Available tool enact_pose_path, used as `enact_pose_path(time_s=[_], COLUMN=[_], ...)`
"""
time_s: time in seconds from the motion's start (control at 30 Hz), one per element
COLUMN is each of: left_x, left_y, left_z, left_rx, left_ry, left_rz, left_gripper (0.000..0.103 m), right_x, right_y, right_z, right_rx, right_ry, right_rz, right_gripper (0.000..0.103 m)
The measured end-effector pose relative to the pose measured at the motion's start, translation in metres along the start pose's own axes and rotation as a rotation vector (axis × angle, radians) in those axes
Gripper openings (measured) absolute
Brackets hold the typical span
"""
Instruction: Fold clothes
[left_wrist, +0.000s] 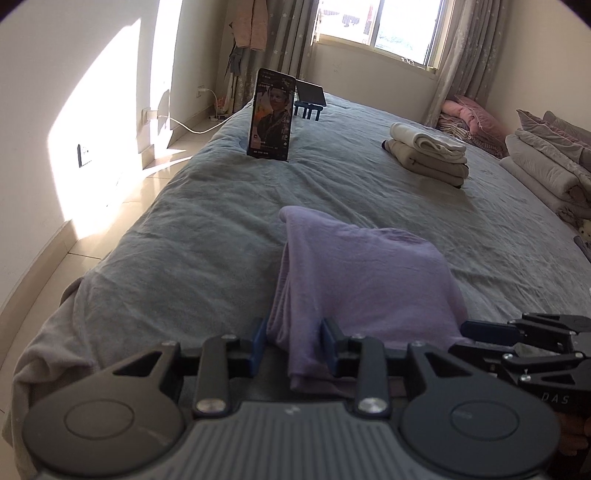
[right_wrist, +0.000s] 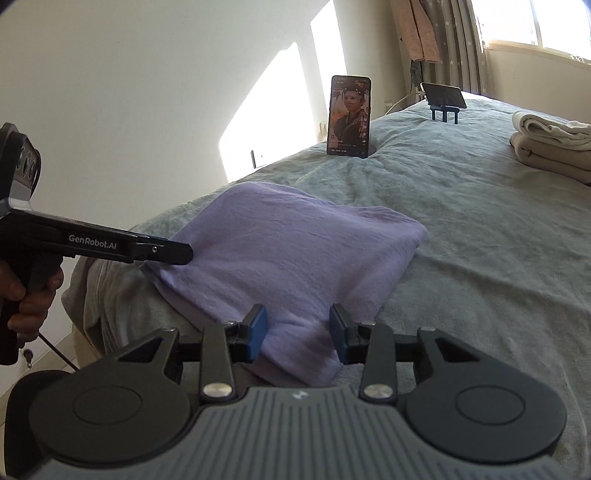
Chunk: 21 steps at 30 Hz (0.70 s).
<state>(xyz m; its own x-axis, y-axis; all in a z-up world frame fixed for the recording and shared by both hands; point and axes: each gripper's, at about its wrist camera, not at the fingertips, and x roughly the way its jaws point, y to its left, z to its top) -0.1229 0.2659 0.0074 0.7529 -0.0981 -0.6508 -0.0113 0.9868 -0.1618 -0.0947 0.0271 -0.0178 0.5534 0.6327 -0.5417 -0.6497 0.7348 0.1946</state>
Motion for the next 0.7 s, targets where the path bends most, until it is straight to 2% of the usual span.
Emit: enact_pose_path(time_s=[0.2, 0.33, 0.43, 0.53, 0.7], left_x=[-0.006, -0.013, -0.021, -0.03, -0.038], left_y=[0.0, 0.004, 0.008, 0.011, 0.004], left_z=[-0.006, -0.011, -0.01, -0.005, 0.012], left_rx=[0.021, 0.019, 0.011, -0.009, -0.005], left_ry=[0.004, 0.021, 0.032, 0.02, -0.051], left_rz=[-0.015, -0.043, -0.071, -0.091, -0.108], left_gripper=[0.035, 0.035, 0.041, 0.046, 0.051], right_x=[-0.011, -0.02, -0.029, -0.036, -0.033], right_y=[-0.006, -0.013, -0.017, -0.021, -0.029], right_z=[-0.013, -0.02, -0.019, -0.013, 0.005], right_rx=[0.033, 0.06, 0.077, 0.104, 0.136], right_ry=[0.042, 0.049, 0.051, 0.035, -0.011], right_rz=[-0.002, 0.013, 0.033, 0.046, 0.053], right_gripper=[0.041, 0.037, 0.037, 0.037, 0.037])
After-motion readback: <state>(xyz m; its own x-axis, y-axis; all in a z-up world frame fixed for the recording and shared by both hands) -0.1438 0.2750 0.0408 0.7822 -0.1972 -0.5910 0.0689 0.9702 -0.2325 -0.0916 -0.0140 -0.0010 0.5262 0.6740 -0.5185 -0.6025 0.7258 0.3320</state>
